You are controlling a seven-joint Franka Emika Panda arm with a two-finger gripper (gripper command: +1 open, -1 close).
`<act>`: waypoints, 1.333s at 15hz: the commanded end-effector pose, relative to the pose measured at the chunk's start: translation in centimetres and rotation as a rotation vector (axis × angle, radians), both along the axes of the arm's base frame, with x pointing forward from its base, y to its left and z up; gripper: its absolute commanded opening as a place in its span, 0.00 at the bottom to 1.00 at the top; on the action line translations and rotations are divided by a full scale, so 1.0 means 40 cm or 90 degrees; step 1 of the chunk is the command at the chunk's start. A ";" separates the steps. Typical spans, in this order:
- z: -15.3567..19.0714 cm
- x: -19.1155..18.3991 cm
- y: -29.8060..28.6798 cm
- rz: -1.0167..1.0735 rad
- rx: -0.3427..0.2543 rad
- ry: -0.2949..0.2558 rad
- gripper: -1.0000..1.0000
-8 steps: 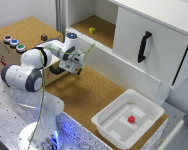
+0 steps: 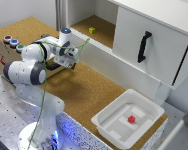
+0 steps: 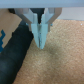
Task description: Close the cabinet drawer
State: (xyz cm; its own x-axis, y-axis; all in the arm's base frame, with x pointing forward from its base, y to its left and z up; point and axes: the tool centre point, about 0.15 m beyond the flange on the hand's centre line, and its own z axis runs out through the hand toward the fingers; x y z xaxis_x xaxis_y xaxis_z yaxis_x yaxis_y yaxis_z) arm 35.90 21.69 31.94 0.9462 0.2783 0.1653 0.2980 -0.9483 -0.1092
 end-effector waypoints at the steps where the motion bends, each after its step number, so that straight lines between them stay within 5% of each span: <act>1: -0.017 0.038 0.118 -0.011 0.000 0.018 0.00; 13: 0.015 0.052 0.252 0.052 0.017 -0.006 0.00; 19: 0.056 0.029 0.202 0.022 -0.012 -0.024 0.00; 20: 0.065 0.026 0.195 0.013 -0.018 -0.029 1.00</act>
State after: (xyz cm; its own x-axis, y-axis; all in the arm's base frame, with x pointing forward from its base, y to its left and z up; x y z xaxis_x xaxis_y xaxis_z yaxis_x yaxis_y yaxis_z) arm 37.22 30.23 32.72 0.9183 0.3250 0.2260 0.3611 -0.9216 -0.1424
